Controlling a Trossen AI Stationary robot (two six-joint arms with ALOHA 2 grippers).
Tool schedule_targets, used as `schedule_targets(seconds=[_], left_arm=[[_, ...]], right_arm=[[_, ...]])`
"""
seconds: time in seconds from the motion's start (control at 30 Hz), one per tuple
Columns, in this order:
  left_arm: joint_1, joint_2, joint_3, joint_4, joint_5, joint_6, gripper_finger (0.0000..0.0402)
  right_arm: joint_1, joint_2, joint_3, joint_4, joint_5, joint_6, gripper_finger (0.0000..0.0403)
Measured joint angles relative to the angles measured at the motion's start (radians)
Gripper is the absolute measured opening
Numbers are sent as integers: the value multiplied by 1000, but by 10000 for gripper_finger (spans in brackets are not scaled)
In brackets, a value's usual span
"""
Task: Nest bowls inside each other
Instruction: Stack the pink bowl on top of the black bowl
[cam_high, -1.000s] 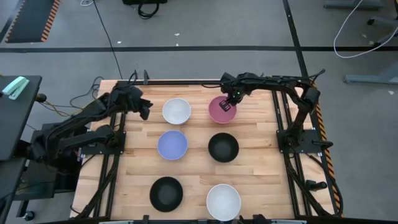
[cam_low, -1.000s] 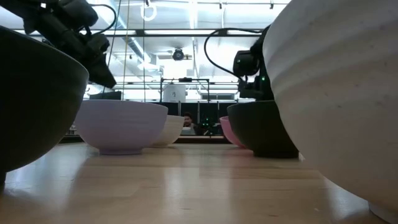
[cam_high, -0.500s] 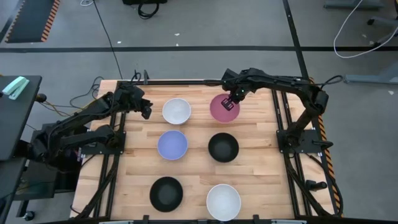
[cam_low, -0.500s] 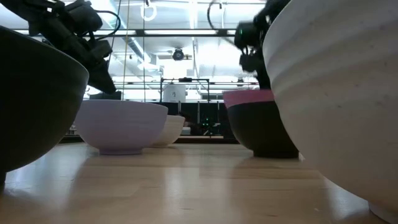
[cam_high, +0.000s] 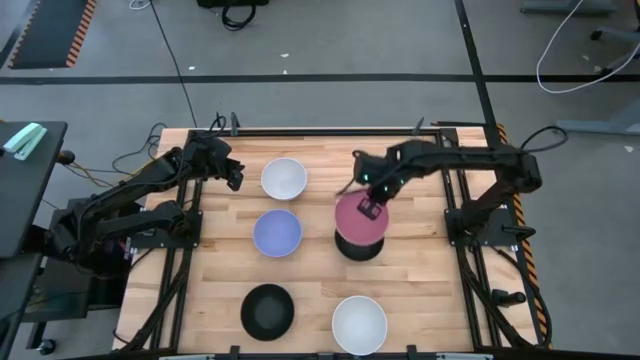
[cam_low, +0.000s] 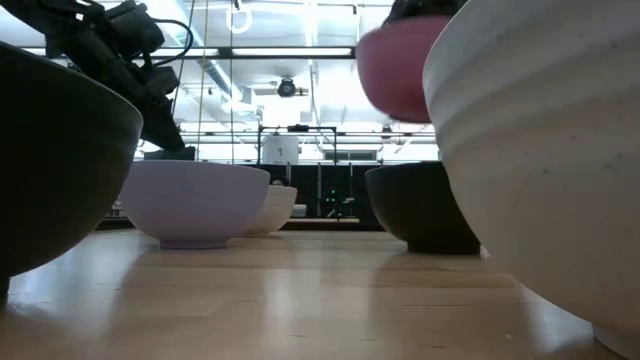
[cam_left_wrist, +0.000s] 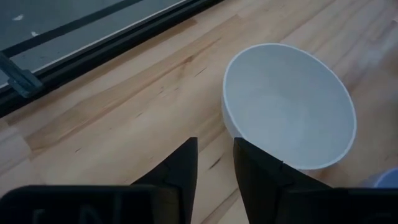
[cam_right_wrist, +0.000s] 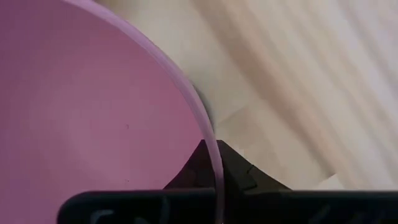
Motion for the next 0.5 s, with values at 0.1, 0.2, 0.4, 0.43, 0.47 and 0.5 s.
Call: schedule_targets(seconds=[0.1, 0.2, 0.4, 0.43, 0.47, 0.5], left_arm=[[0, 0, 0, 0, 0, -4, 113], [0, 0, 0, 0, 0, -6, 114], [0, 0, 0, -5, 1, -22, 110], [0, 0, 0, -7, 1, -31, 110], [0, -1, 0, -7, 1, -33, 111], [0, -1, 0, -9, 1, -33, 112]], right_arm=[[68, 1, -1, -10, -6, 58, 0], [109, 20, -3, -11, -6, 83, 0], [97, 112, -4, -1, -2, 39, 0], [90, 127, -4, 2, -2, 29, 0], [82, 139, -4, 0, -2, 23, 0], [73, 148, -4, 0, -2, 18, 0]])
